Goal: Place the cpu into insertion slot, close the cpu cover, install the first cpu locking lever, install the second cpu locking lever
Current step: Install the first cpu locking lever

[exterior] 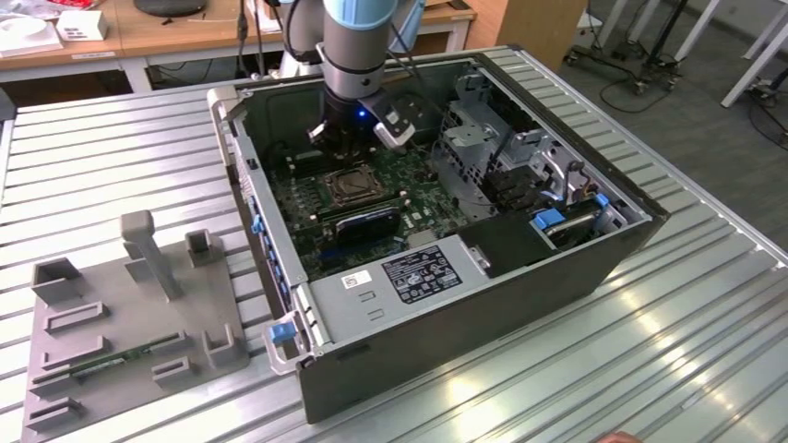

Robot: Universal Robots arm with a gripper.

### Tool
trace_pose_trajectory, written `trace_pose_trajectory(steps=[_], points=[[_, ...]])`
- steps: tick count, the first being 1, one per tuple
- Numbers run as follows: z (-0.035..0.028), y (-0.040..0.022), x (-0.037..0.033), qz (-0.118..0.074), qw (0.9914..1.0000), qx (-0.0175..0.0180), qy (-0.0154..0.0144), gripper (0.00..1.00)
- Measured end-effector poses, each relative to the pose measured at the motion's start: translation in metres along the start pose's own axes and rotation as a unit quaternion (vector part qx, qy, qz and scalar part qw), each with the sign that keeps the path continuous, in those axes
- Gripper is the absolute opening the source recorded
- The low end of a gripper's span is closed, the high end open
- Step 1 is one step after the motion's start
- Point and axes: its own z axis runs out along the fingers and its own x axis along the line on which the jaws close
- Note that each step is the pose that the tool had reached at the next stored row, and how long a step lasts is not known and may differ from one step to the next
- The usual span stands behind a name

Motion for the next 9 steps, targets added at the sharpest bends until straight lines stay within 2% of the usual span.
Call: trace_pose_trajectory(steps=[9], points=[[-0.0161, 0.0040, -0.0009, 0.000, 1.00000, 0.0001, 0.0000, 0.11]])
